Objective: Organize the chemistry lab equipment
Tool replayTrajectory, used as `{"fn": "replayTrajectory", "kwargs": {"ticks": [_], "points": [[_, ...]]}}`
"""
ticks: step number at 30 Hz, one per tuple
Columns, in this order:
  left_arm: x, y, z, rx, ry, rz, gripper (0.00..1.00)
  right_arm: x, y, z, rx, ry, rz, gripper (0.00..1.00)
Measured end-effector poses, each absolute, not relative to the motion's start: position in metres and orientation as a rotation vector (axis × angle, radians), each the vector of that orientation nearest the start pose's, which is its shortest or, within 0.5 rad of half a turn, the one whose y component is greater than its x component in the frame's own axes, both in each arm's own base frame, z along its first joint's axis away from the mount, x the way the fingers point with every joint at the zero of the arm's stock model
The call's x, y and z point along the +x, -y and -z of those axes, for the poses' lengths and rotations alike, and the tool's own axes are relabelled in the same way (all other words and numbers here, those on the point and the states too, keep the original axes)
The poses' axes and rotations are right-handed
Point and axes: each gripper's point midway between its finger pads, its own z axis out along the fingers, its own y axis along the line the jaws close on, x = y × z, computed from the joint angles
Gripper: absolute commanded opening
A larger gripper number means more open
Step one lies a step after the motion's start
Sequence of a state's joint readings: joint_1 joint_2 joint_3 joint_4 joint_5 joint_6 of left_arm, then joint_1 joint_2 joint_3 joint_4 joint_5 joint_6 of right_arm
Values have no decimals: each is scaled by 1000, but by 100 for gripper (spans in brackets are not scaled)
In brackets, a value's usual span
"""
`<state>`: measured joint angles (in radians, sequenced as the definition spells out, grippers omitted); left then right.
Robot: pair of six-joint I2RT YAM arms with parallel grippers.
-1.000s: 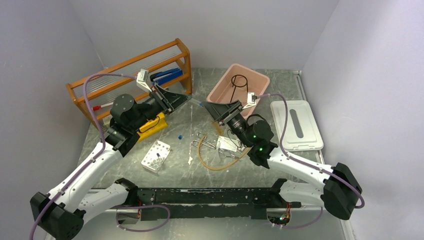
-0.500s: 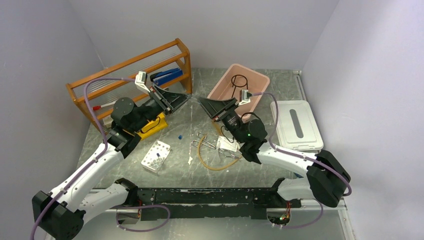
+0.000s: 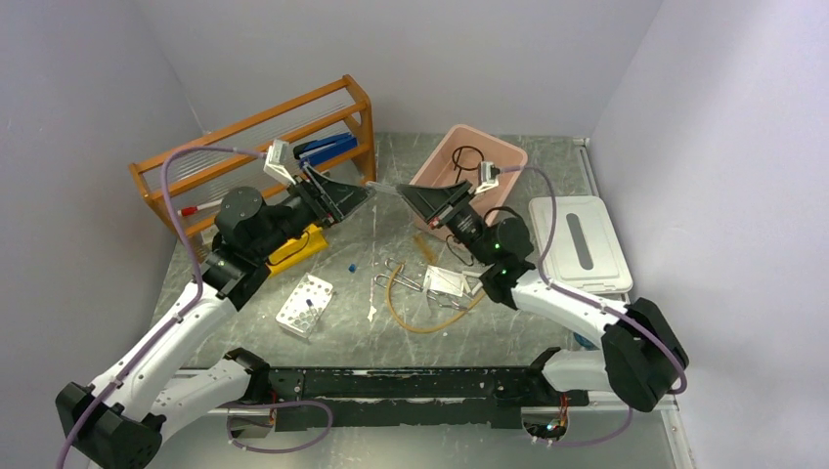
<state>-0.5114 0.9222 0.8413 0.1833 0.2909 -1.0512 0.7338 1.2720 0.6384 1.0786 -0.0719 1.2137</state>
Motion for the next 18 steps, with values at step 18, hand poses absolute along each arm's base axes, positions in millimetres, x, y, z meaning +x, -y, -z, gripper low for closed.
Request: {"fn": "replayTrajectory", "kwargs": {"ticks": [18], "points": [[246,247,-288,815,-1829,891,57,245,-315,-320,-458,-1805,-1353,15]]}}
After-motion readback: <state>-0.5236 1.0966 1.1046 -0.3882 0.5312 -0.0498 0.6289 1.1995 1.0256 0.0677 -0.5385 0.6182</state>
